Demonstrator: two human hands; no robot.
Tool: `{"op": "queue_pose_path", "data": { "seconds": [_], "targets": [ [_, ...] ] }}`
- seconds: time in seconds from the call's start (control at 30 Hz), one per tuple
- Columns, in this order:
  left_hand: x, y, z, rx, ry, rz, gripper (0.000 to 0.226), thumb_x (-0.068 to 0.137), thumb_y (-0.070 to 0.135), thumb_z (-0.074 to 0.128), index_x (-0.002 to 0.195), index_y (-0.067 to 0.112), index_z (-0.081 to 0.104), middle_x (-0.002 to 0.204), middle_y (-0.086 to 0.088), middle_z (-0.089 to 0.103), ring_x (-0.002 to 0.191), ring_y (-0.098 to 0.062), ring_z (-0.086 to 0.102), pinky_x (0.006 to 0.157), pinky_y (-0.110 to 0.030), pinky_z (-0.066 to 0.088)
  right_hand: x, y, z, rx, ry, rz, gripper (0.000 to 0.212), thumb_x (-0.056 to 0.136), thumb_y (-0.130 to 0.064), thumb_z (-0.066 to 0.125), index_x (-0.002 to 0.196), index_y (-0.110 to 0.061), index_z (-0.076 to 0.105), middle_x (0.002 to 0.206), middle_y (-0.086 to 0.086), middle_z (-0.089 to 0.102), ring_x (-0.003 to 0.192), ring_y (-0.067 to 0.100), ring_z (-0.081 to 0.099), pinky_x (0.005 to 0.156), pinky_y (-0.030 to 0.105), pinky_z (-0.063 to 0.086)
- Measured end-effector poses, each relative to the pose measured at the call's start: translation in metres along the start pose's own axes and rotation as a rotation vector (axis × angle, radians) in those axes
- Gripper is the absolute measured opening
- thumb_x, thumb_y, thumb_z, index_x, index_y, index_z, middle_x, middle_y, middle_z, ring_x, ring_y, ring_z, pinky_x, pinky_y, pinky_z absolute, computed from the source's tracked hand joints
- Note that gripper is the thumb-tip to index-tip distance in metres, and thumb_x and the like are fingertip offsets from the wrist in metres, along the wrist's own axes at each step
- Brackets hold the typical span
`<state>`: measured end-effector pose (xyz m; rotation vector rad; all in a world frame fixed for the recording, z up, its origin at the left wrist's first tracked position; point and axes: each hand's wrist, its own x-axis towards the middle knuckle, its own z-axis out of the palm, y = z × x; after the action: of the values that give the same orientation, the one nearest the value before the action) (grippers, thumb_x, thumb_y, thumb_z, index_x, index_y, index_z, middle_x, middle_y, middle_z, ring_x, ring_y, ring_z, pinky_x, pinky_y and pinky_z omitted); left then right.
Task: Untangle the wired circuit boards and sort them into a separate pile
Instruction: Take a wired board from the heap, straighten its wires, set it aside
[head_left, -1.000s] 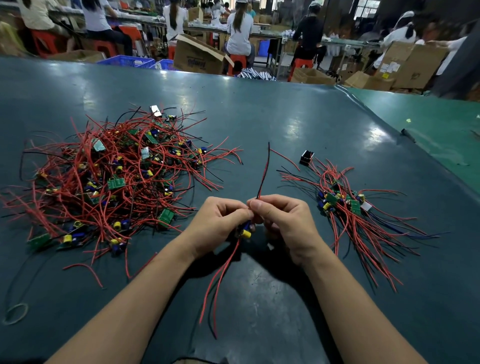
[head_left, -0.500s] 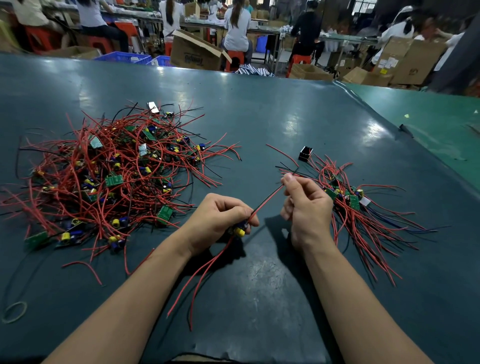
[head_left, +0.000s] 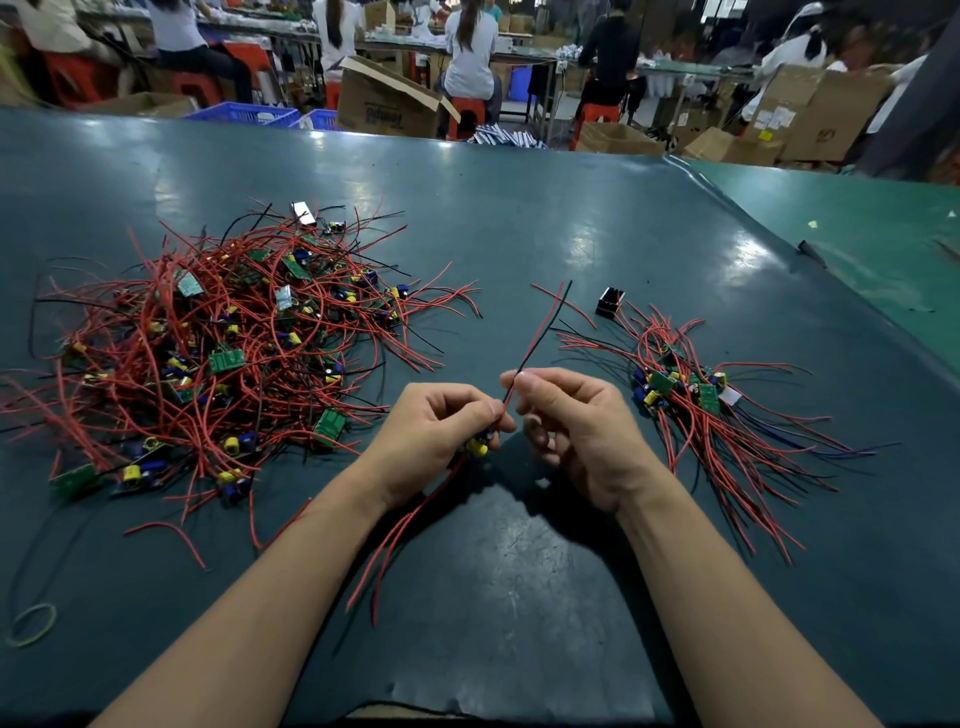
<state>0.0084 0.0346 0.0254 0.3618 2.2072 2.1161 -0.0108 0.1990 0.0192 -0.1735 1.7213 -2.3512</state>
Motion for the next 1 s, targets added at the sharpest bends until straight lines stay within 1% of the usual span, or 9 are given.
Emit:
{"op": "queue_pose_path", "data": {
  "seconds": [0.1,0.23,0.43,0.57,0.67,0.77,0.83,0.9,1.0],
  "targets": [
    [0.000,0.000,0.001,0.049,-0.009,0.015,0.020,0.094,0.003,0.058,0.078,-0.001,0.069,0.065,-0.005,0.065,0.065,-0.014,0.058,0.064,-0.023,0.046,-0.002,0.001,0.002,-0.046,-0.013,0.012,0.022,0.066,-0.028,0.080,0.080,-0.013,0.077,0.064,0.003,0.066,0.042,0.007,0.049,0.037,0.015,0.033],
    [0.001,-0.001,0.001,0.050,0.002,0.017,0.025,0.093,-0.001,0.057,0.072,0.006,0.069,0.062,0.001,0.065,0.059,-0.006,0.057,0.061,-0.015,0.045,0.001,-0.001,0.000,-0.137,0.122,-0.047,0.010,0.072,-0.023,0.080,0.071,-0.014,0.077,0.058,0.001,0.062,0.043,0.007,0.043,0.038,0.016,0.031],
    [0.001,-0.002,0.002,-0.038,-0.009,0.001,0.019,0.076,0.015,0.057,0.063,0.009,0.068,0.051,0.004,0.059,0.048,-0.003,0.050,0.051,-0.011,0.038,0.010,-0.010,-0.011,0.114,0.432,-0.194,0.006,0.085,-0.005,0.070,0.080,-0.003,0.071,0.055,0.002,0.058,0.038,0.006,0.038,0.035,0.016,0.027],
    [0.002,-0.005,0.000,-0.094,-0.032,0.023,0.025,0.077,0.015,0.058,0.057,0.016,0.073,0.051,0.001,0.060,0.048,-0.005,0.052,0.051,-0.012,0.040,0.012,-0.011,-0.015,0.162,0.520,-0.284,0.009,0.087,-0.008,0.069,0.078,-0.005,0.071,0.057,0.001,0.059,0.038,0.006,0.038,0.035,0.016,0.028],
    [0.003,-0.007,-0.004,-0.196,0.038,0.023,0.023,0.076,0.015,0.059,0.059,0.016,0.075,0.053,0.000,0.061,0.048,-0.005,0.052,0.052,-0.015,0.040,0.013,-0.015,-0.022,0.276,0.597,-0.290,0.017,0.096,-0.016,0.061,0.083,-0.010,0.069,0.062,-0.001,0.058,0.038,0.006,0.041,0.036,0.016,0.029],
    [0.006,-0.004,-0.007,-0.418,0.130,-0.031,0.011,0.076,0.018,0.071,0.068,0.012,0.077,0.062,-0.003,0.065,0.053,-0.008,0.055,0.056,-0.023,0.039,0.012,-0.013,-0.020,0.175,0.483,-0.215,0.015,0.099,-0.016,0.054,0.095,-0.013,0.068,0.065,0.000,0.063,0.039,0.007,0.046,0.035,0.015,0.032],
    [0.009,-0.001,-0.007,-0.568,0.161,-0.065,0.017,0.077,0.022,0.064,0.072,0.010,0.075,0.069,-0.006,0.068,0.054,-0.010,0.060,0.052,-0.020,0.045,0.007,-0.003,-0.005,-0.016,0.266,-0.143,0.014,0.096,-0.008,0.058,0.098,-0.015,0.071,0.068,0.002,0.065,0.039,0.008,0.047,0.034,0.016,0.034],
    [0.010,0.001,-0.006,-0.689,0.190,-0.071,0.011,0.077,0.019,0.063,0.079,0.011,0.070,0.073,-0.006,0.070,0.053,-0.014,0.065,0.050,-0.020,0.052,0.001,0.004,0.007,-0.106,0.052,-0.086,0.021,0.091,-0.003,0.063,0.099,-0.019,0.074,0.072,0.005,0.068,0.041,0.010,0.050,0.034,0.017,0.038],
    [0.012,-0.002,-0.005,-0.689,0.205,-0.008,0.012,0.076,0.010,0.064,0.086,0.008,0.058,0.076,-0.008,0.072,0.064,-0.019,0.071,0.063,-0.026,0.058,-0.003,0.004,0.013,-0.134,-0.043,-0.054,0.024,0.086,-0.004,0.069,0.097,-0.024,0.077,0.078,0.007,0.072,0.044,0.012,0.053,0.038,0.019,0.043]
  ]
}}
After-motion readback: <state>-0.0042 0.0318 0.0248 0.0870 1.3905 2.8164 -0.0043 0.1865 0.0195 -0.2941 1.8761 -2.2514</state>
